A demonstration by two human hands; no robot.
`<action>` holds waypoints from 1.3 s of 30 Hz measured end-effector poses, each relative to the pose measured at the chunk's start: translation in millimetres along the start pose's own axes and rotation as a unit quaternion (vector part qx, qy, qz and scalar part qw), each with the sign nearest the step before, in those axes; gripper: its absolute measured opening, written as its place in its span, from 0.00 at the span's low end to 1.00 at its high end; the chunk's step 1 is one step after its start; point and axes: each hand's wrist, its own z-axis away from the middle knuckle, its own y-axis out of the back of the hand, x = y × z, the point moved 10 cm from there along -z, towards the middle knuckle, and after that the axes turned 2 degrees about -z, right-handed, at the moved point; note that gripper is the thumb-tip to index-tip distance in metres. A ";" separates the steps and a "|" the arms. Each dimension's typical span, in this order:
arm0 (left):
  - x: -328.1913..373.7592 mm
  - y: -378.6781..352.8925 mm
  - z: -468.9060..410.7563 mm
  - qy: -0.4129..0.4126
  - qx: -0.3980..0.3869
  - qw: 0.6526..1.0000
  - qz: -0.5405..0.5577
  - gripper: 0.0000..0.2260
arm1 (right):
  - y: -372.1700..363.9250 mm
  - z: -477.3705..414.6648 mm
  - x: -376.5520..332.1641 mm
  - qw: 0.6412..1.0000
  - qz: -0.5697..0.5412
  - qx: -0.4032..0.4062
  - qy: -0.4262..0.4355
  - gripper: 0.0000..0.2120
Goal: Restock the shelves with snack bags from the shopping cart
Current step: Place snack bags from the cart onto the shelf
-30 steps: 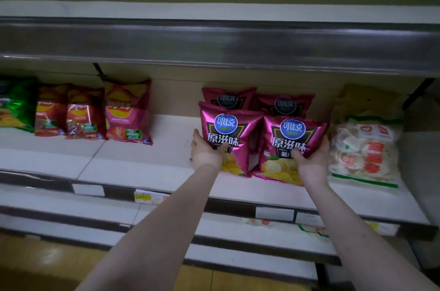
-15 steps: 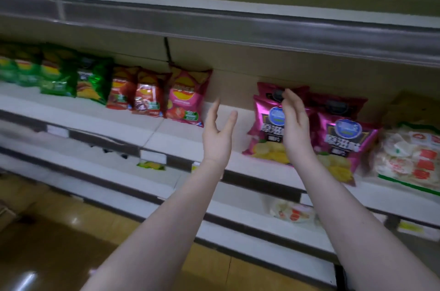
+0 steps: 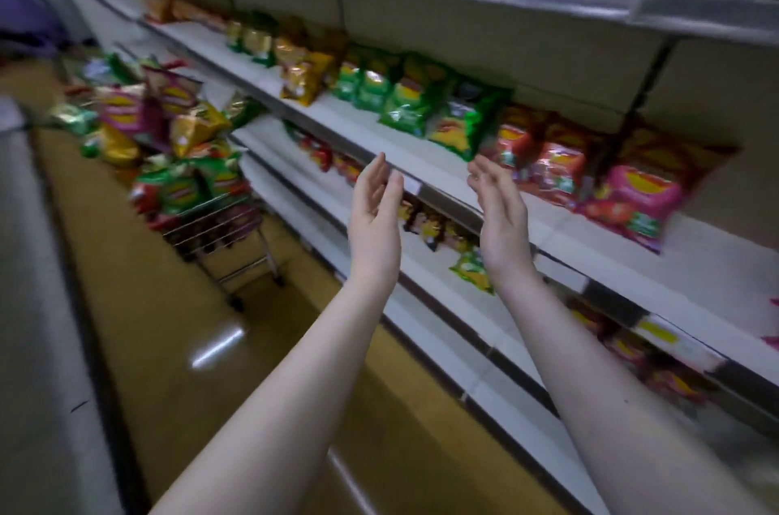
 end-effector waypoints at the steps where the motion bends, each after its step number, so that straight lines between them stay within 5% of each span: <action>1: 0.5 34.0 -9.4 -0.005 0.020 1.000 -0.002 0.19 | -36.5 -1.1 1.4 1.000 -0.005 -0.018 0.001 0.17; 10: -11.5 214.1 -70.9 0.009 0.150 0.989 -0.009 0.15 | -245.9 -24.1 21.4 0.989 -0.044 -0.143 -0.011 0.13; 26: -50.4 398.5 -271.2 0.033 0.288 0.956 -0.040 0.15 | -537.2 -167.1 94.3 0.945 -0.117 -0.295 -0.078 0.10; 39: -85.3 579.2 -384.9 0.029 0.309 0.950 -0.041 0.12 | -731.9 -221.7 153.9 0.958 -0.065 -0.260 -0.099 0.09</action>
